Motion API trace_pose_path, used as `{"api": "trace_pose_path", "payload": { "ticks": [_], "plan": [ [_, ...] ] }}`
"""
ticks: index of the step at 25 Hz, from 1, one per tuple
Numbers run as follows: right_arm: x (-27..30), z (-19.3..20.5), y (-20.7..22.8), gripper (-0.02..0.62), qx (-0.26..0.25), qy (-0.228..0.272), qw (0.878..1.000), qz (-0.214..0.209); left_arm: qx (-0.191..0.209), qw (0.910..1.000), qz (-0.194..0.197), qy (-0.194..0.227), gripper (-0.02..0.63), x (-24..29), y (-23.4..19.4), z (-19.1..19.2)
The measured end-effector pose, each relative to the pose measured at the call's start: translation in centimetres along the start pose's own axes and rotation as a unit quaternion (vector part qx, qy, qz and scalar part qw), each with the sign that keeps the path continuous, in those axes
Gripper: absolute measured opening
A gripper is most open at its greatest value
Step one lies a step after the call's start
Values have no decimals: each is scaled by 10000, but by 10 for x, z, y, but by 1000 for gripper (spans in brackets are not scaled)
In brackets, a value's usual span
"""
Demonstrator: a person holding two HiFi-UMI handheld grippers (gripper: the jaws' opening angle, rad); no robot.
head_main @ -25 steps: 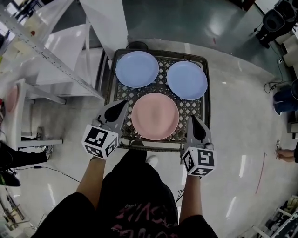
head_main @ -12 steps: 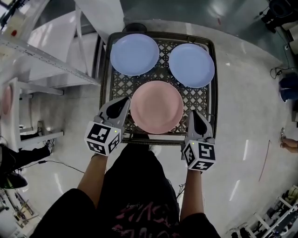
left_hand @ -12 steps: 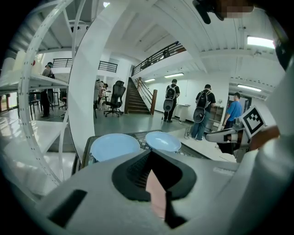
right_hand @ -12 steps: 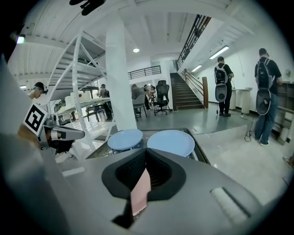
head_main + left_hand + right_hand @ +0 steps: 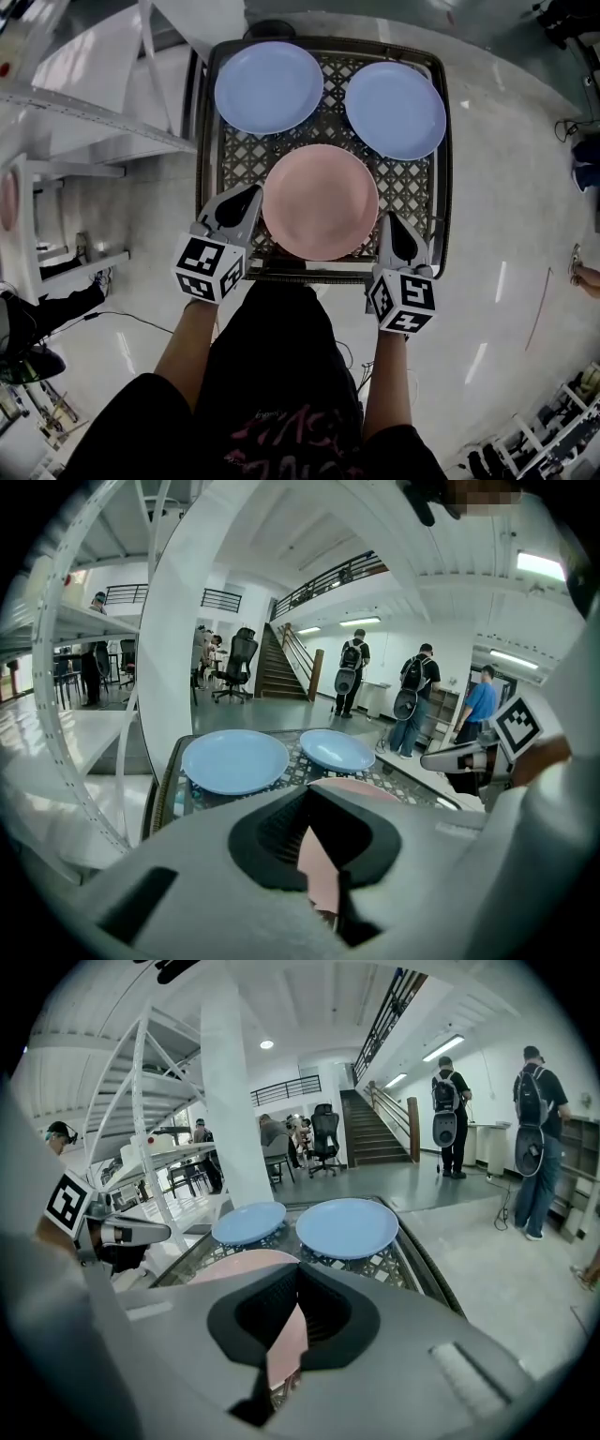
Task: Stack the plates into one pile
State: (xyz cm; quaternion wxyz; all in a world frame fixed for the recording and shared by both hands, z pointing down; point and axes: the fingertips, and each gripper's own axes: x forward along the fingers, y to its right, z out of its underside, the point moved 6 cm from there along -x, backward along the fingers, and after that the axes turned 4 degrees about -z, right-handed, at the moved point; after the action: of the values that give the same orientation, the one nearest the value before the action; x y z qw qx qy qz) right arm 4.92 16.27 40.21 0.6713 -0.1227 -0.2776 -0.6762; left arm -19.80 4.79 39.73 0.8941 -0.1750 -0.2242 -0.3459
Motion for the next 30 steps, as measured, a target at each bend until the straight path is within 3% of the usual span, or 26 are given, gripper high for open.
{"api": "trace_pose_path", "payload": {
  "ticks": [3,11,17,30],
  "plan": [
    [7,7,3,19,56,-120,9999,38,13,9999,-1,-171,0,8,-3,9],
    [21,26,7,69,188,-519,9984,120,85,9984,72,-556,79,29,-7,29],
    [35,42,14,89,245,-834,9960,209,102,9963,-144,-840,137,42,-20,43],
    [60,62,25,107,418,-1178,9918,263,111,9922,-105,-1233,146,67,-22,65]
  ]
}}
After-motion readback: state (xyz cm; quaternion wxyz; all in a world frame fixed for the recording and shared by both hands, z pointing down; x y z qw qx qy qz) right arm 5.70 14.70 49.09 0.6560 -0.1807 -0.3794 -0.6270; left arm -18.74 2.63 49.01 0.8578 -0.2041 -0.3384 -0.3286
